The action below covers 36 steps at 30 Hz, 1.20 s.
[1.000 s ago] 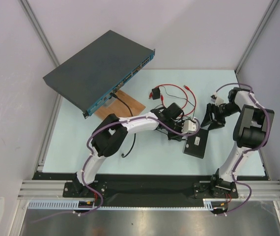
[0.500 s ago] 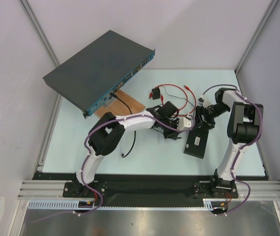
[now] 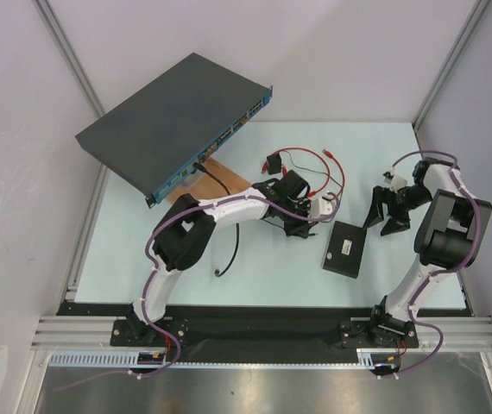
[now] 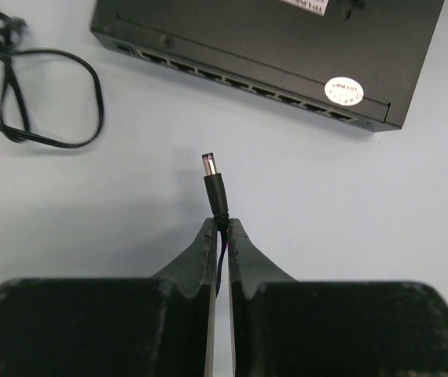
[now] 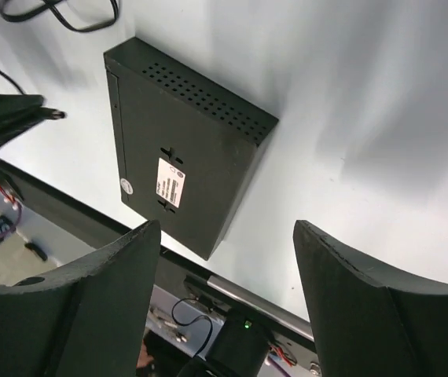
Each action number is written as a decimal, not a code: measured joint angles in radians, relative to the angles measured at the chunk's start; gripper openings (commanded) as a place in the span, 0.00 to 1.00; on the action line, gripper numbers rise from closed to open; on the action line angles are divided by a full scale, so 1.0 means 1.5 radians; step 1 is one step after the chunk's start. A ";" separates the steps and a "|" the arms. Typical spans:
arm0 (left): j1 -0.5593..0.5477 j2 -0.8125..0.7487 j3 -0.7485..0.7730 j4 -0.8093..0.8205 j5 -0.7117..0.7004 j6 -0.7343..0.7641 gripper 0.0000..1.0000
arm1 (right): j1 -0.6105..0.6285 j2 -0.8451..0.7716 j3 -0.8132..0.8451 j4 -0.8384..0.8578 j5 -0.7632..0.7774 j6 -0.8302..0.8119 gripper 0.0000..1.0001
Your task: Insert the plug into the switch port
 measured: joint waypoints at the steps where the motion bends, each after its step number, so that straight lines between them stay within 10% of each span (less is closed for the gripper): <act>1: 0.000 0.001 0.009 -0.006 0.000 0.002 0.08 | 0.008 0.006 -0.004 0.003 0.004 0.000 0.73; 36: 0.010 -0.001 -0.033 0.027 -0.105 -0.004 0.04 | 0.222 0.152 0.081 0.079 -0.032 -0.008 0.59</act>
